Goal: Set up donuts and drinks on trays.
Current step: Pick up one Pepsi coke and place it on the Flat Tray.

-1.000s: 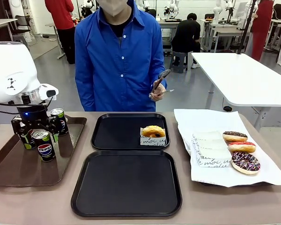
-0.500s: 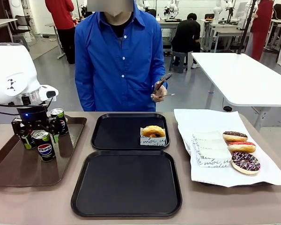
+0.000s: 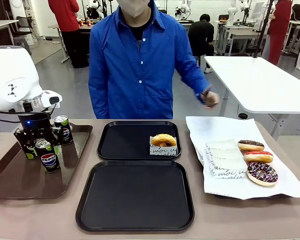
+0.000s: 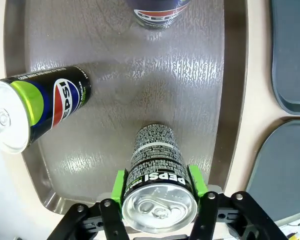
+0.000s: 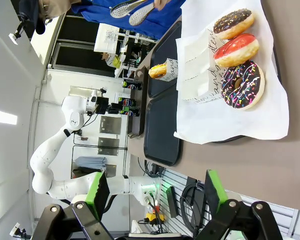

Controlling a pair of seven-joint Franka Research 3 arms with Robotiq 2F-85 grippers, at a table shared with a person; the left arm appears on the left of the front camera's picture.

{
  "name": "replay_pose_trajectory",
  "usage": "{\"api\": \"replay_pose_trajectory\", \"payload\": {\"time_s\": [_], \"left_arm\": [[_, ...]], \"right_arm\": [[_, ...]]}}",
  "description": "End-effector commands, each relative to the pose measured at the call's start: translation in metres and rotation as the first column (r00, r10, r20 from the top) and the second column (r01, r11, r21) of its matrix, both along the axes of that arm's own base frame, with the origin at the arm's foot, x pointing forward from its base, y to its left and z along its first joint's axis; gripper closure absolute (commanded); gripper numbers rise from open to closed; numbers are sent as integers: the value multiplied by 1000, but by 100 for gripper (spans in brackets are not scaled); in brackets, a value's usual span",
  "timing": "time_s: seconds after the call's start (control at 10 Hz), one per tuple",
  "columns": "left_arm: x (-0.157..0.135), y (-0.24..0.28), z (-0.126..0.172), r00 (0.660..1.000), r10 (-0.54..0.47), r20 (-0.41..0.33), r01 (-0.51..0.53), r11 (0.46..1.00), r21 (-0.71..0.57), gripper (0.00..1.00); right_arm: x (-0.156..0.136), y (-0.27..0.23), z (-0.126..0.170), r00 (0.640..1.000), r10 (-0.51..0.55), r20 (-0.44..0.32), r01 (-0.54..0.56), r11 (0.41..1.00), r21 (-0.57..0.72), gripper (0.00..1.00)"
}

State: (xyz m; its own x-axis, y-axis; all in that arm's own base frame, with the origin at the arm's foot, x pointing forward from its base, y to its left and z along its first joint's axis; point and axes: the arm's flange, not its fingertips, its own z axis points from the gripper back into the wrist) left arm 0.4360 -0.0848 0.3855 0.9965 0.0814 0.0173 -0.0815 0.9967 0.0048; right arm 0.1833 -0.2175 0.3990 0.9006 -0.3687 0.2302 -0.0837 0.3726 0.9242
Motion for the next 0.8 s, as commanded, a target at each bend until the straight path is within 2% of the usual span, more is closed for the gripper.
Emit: {"api": "replay_pose_trajectory", "payload": {"time_s": [0.0,0.1,0.3,0.5,0.7], "left_arm": [[0,-2,-3,1000,5,16,-5,1000,-4,63],[-1,-2,0,1000,-10,22,10,1000,9,71],[-11,-3,26,999,-41,29,40,999,5,89],[-37,-4,72,996,-85,10,85,996,6,89],[-69,-1,116,993,-108,49,108,994,6,89]], "right_arm": [[1,-1,0,1000,0,18,0,1000,12,0],[1,-1,0,1000,0,18,0,1000,12,0],[1,-1,0,1000,0,18,0,1000,12,0],[1,-1,0,1000,0,18,0,1000,12,0],[1,-1,0,1000,0,18,0,1000,12,0]]}}
